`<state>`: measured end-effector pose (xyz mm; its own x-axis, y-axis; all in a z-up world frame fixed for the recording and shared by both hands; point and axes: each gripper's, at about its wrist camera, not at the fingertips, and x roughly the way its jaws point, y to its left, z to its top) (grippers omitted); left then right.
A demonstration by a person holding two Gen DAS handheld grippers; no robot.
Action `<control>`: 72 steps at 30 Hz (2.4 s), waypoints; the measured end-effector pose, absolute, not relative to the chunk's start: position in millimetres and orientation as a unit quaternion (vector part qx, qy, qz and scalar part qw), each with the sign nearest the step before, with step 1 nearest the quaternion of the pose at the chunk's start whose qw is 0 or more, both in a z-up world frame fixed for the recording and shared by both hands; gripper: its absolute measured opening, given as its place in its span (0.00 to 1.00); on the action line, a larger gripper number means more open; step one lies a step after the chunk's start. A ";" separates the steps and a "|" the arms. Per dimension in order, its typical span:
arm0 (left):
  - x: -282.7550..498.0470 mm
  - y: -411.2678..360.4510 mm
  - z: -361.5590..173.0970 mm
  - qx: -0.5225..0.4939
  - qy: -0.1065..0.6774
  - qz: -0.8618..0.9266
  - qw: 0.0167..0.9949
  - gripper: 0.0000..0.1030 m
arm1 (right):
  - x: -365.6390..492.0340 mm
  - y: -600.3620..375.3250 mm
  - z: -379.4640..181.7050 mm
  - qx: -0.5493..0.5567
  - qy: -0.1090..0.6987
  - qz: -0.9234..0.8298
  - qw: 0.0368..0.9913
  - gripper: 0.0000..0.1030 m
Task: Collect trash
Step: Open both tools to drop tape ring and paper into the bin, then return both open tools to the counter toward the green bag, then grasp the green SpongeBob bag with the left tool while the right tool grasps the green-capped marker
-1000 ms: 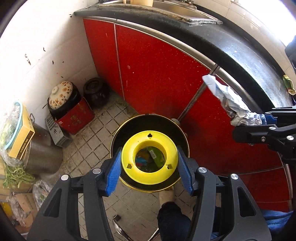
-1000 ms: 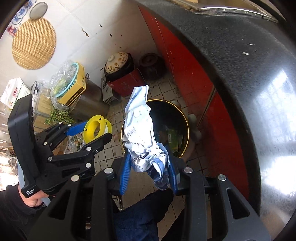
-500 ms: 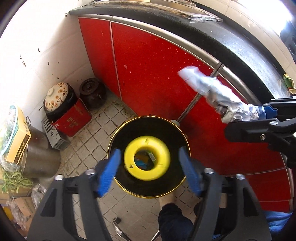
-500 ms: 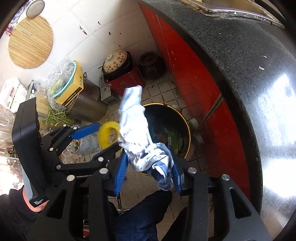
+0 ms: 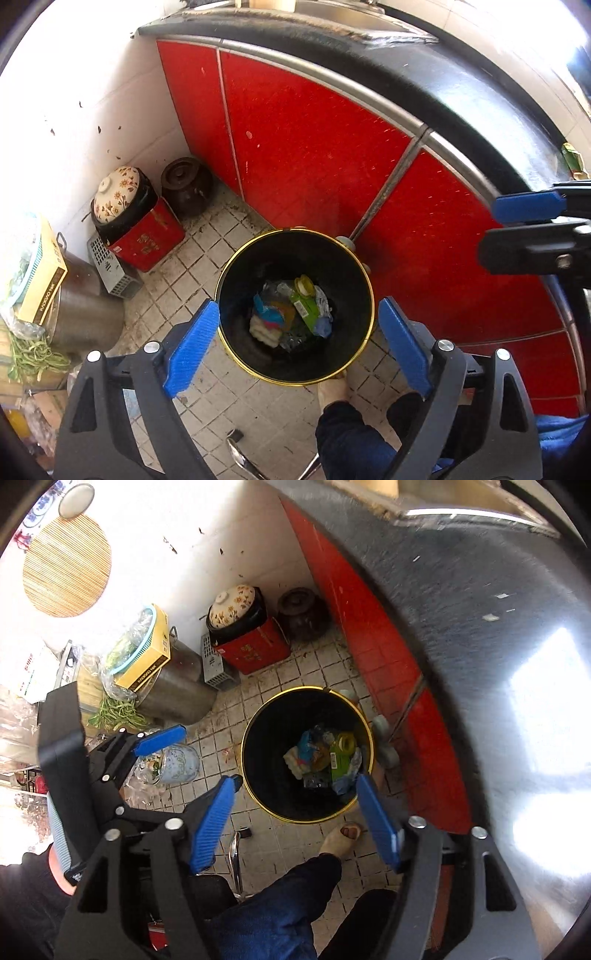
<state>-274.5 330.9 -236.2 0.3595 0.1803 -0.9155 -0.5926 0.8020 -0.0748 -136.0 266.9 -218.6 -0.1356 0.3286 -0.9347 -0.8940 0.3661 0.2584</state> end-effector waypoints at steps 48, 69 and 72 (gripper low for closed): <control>183.2 -47.7 -119.4 0.028 0.503 -0.104 0.858 0.93 | 104.8 -232.9 -141.1 -0.066 0.501 0.231 0.831 0.77; 299.5 -68.1 -183.7 0.085 0.520 -0.113 0.843 0.63 | 162.5 -195.8 -199.5 -0.196 0.488 0.317 0.789 0.23; 291.8 -70.1 -181.6 0.077 0.518 -0.114 0.844 0.60 | 158.3 -192.4 -198.7 -0.190 0.497 0.319 0.784 0.14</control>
<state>291.8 -70.1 -181.6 0.4369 -0.1133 -0.8924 0.2730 0.9619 0.0116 158.3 -192.4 -198.7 0.3031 0.3111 -0.9008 -0.6889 0.7246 0.0185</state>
